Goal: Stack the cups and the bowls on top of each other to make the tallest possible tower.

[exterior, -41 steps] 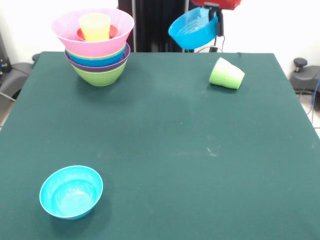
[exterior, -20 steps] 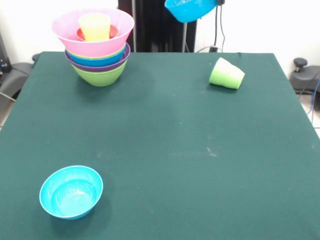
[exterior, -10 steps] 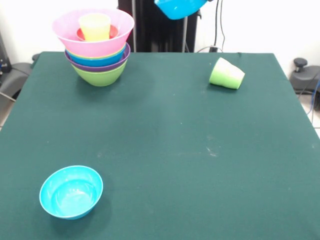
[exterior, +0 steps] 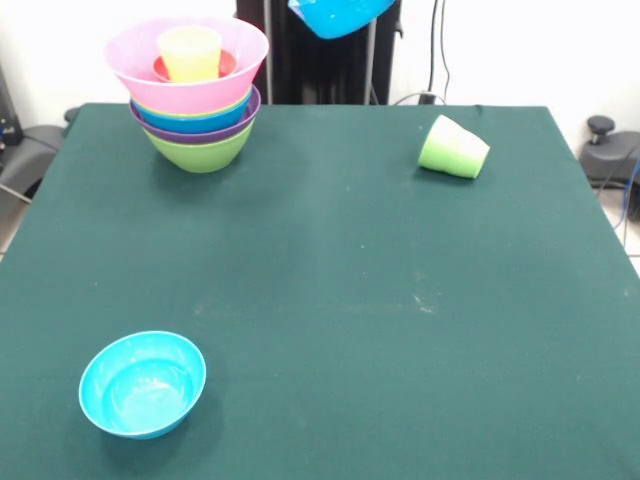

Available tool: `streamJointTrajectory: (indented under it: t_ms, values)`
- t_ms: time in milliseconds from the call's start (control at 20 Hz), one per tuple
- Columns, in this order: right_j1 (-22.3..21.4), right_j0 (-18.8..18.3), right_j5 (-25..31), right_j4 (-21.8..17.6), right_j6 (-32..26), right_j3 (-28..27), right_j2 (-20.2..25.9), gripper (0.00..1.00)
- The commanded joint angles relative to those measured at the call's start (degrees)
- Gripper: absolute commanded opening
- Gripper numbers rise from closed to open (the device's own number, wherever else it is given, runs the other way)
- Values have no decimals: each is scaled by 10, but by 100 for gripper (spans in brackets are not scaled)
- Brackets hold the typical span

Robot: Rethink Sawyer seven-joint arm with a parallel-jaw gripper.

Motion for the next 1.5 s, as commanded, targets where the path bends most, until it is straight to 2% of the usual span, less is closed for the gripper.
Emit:
streamJointTrajectory:
  t_ms: [50, 1150, 1500]
  values:
    - [49, -19, 39, -65, -119, 42, 50, 0]
    - [43, -144, 52, -98, -118, 86, 159, 0]
    - [27, -185, 53, -88, -115, 111, 203, 0]
